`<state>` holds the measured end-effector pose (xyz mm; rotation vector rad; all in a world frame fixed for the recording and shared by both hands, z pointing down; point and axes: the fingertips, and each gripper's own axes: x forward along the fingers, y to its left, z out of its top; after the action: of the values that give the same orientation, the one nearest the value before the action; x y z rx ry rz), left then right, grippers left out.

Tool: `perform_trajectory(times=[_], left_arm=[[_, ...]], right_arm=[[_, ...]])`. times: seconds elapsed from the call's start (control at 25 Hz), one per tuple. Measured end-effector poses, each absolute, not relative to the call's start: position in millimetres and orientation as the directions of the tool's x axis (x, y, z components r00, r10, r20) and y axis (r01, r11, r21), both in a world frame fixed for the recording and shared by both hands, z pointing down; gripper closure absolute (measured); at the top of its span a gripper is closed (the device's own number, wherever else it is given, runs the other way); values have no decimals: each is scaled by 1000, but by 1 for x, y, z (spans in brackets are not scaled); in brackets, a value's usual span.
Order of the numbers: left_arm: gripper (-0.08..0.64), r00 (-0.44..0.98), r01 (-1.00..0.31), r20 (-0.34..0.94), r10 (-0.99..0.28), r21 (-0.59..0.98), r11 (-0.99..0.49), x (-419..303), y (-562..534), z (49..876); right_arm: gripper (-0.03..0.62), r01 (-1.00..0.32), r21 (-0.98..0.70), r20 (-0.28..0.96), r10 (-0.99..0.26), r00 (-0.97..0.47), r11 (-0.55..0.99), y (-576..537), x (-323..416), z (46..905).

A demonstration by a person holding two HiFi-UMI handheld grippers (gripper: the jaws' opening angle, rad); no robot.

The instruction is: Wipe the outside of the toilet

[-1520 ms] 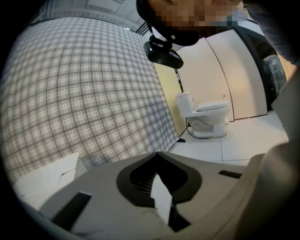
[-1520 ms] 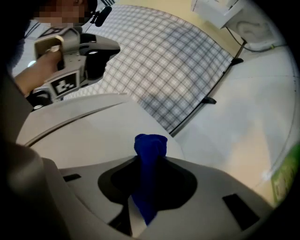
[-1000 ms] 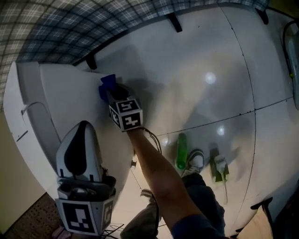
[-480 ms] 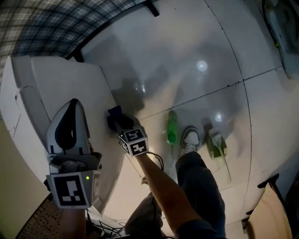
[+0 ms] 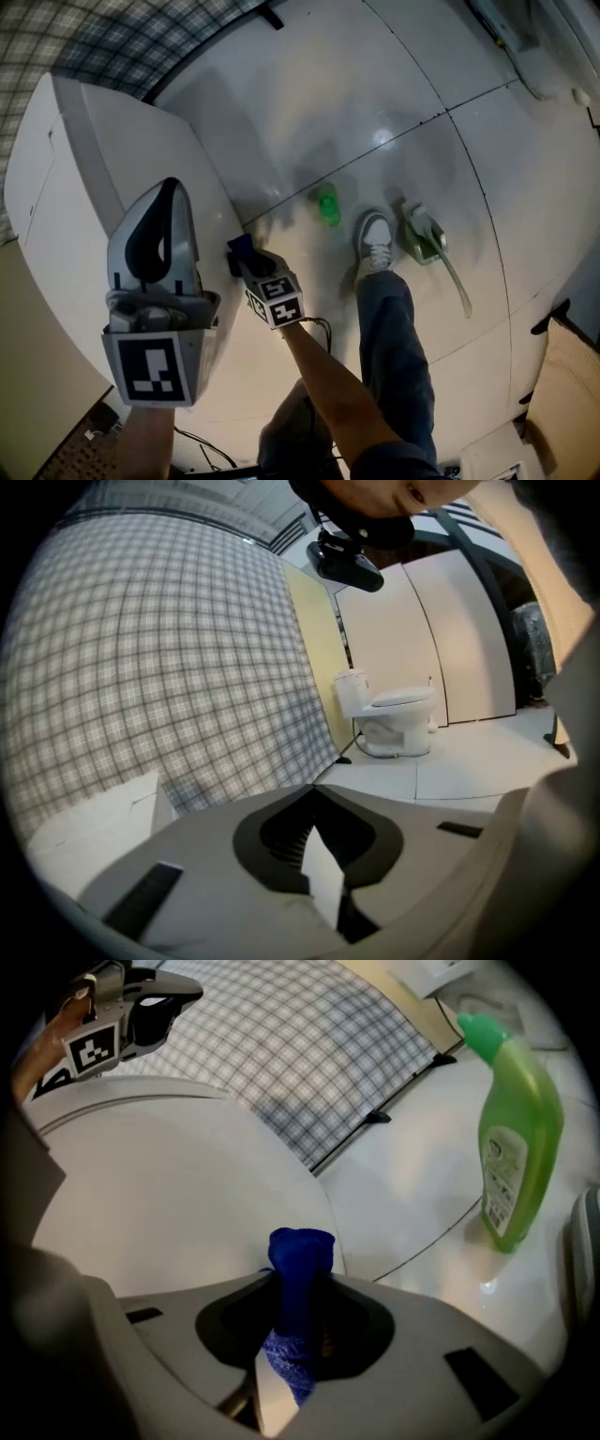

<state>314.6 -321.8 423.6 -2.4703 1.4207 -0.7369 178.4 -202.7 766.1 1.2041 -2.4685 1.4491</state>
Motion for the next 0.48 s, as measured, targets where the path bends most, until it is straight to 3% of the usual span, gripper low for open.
perform_trajectory(times=[0.28, 0.48], left_arm=[[551, 494, -743, 240, -836, -382, -549, 324, -227, 341], [551, 471, -746, 273, -839, -384, -544, 293, -171, 307]], right_arm=[[492, -685, -665, 251, -775, -580, 298, -170, 234, 625], [492, -715, -624, 117, -866, -485, 316, -135, 274, 502]])
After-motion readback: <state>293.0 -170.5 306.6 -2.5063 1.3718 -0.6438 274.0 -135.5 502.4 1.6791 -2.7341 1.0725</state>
